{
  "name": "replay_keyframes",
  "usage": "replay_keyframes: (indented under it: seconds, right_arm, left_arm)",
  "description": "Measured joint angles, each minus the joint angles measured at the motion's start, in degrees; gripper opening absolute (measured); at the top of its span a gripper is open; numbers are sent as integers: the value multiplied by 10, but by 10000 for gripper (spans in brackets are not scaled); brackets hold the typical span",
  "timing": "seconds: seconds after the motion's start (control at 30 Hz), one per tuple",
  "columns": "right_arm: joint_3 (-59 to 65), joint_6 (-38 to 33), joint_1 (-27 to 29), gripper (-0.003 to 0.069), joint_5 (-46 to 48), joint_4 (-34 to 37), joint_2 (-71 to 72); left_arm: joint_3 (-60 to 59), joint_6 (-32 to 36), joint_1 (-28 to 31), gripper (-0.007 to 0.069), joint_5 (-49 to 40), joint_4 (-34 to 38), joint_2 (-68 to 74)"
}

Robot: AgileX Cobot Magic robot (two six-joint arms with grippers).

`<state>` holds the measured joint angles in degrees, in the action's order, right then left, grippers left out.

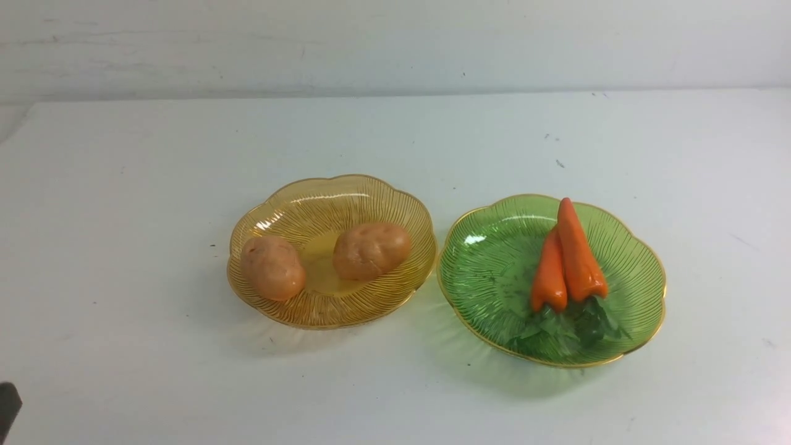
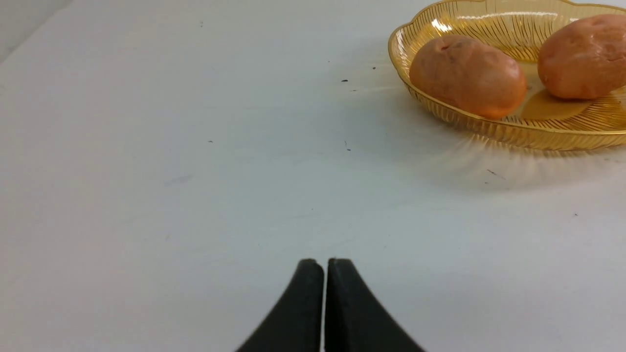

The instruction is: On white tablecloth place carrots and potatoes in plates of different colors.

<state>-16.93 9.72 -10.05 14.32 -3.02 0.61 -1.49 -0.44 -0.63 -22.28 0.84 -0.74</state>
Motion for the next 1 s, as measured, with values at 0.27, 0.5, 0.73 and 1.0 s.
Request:
replay_keyframes:
  seconds: [0.27,0.5,0.73,1.0]
  right_arm:
    - [0,0,0,-15,0,0,0]
    - [0,0,0,-15,2,-1,0]
    - [15,-1,15,-15,33,-14,0]
    - [118,-2,92,-15,56,-22,0]
  left_arm:
    - [0,0,0,-3,0,0,0]
    - [0,0,0,-3,0,0,0]
    - [0,0,0,-3,0,0,0]
    - [0,0,0,-3,0,0,0]
